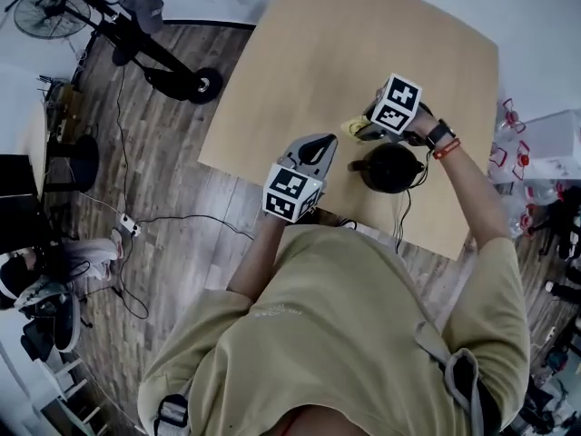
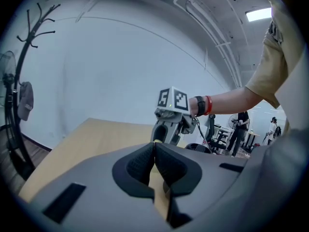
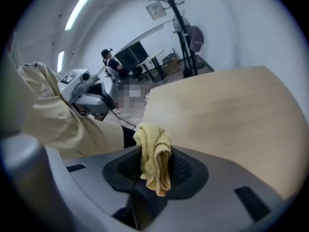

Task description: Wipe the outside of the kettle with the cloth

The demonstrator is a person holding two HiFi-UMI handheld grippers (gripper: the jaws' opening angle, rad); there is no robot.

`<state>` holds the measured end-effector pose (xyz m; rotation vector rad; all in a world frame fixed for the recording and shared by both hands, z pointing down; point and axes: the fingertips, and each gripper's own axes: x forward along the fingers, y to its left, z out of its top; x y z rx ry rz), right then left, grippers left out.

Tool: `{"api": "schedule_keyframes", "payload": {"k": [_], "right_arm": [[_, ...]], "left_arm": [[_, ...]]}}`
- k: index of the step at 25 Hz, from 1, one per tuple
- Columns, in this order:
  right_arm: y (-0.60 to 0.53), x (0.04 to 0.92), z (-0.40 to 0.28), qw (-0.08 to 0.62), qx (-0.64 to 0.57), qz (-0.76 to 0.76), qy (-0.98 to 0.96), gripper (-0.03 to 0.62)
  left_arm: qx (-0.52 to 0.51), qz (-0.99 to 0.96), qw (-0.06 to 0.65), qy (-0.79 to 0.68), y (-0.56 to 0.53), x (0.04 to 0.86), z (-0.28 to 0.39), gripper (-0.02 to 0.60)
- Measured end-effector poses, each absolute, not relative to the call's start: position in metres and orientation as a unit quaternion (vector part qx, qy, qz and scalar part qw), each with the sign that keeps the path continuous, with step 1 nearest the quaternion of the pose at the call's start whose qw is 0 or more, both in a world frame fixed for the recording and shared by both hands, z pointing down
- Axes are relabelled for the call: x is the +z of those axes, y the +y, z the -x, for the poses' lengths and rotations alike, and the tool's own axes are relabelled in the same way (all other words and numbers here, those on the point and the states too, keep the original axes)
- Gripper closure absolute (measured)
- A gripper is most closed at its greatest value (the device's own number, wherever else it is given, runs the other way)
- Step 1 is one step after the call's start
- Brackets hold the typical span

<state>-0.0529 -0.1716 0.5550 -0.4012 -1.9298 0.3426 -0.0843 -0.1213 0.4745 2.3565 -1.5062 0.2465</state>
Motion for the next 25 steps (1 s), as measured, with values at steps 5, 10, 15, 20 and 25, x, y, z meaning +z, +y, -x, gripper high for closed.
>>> {"api": "schedule_keyframes", "payload": {"k": [5,10,15,20,25], "right_arm": [[-0.148,0.612,0.069,0.610,0.151,0.244,-0.738,0.457],[-0.124,0.650,0.062,0.662,0.189,0.302,-0.660,0.457],[-0.130,0.674,0.053,0.675,0.213,0.305,-0.637,0.462],[-0.169,0.682,0.049,0.659,0.253,0.247,-0.664,0.464],[-0.206,0.683,0.032,0.638,0.280,0.187,-0.693,0.465]], "left_arm": [[0.083,-0.820,0.179,-0.537,-0.114,0.478,0.092,0.557],[0.081,-0.817,0.197,-0.536,-0.113,0.484,0.103,0.557],[0.089,-0.822,0.207,-0.524,-0.117,0.493,0.097,0.557],[0.093,-0.832,0.210,-0.505,-0.125,0.493,0.089,0.557],[0.095,-0.842,0.210,-0.489,-0.138,0.495,0.074,0.557]]}}
